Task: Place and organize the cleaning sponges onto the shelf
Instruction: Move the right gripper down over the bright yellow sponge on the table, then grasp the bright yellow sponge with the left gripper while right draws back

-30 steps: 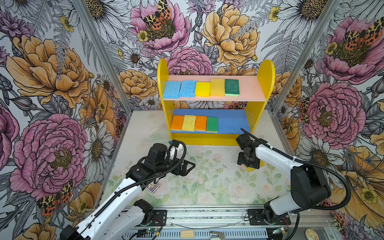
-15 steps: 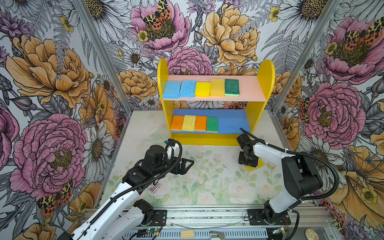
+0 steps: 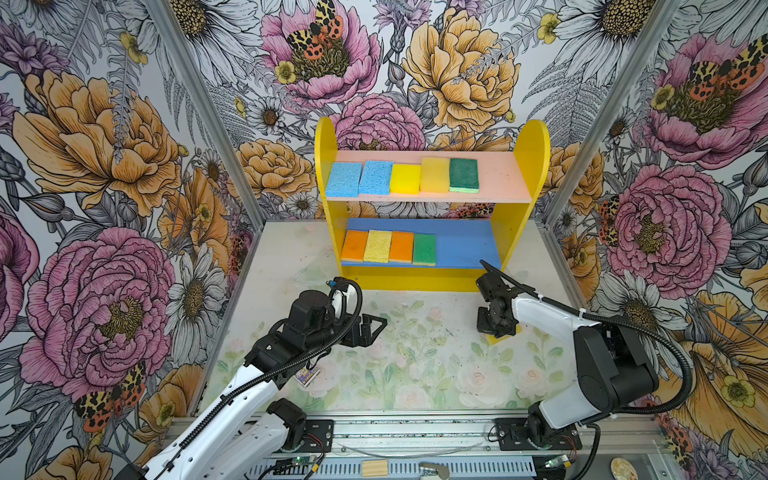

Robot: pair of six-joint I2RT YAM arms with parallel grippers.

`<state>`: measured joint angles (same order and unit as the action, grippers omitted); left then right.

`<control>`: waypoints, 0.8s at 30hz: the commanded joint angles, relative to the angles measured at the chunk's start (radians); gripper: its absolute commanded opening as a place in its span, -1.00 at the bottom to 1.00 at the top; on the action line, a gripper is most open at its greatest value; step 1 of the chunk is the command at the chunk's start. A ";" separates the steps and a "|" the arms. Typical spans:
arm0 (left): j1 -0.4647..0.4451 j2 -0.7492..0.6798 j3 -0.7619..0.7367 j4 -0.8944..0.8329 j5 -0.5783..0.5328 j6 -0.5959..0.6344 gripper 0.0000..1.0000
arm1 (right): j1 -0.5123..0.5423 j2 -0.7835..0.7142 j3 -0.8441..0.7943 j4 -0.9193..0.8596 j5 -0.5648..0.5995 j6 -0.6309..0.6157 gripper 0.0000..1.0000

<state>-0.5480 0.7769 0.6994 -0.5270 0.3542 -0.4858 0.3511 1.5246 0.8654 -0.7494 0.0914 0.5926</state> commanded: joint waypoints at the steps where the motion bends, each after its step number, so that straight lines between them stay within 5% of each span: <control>1: -0.008 0.007 -0.025 0.050 -0.032 -0.059 0.98 | 0.110 -0.057 0.011 0.011 -0.102 -0.034 -0.86; 7: 0.020 0.019 -0.072 0.094 -0.059 -0.140 0.98 | 0.427 0.025 0.154 -0.031 -0.193 -0.105 -0.76; 11: 0.063 0.018 -0.123 0.144 -0.018 -0.190 0.98 | 0.536 0.104 0.211 -0.037 -0.295 -0.125 -0.24; 18: 0.048 0.106 -0.160 0.195 0.030 -0.200 0.98 | 0.525 -0.062 0.160 0.066 -0.382 -0.115 0.73; 24: -0.099 0.418 -0.061 0.268 0.044 -0.120 0.98 | 0.346 -0.257 0.048 0.090 -0.373 -0.030 0.88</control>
<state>-0.5999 1.0878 0.5800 -0.3214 0.3679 -0.6601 0.7673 1.3502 0.9577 -0.6907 -0.2817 0.5091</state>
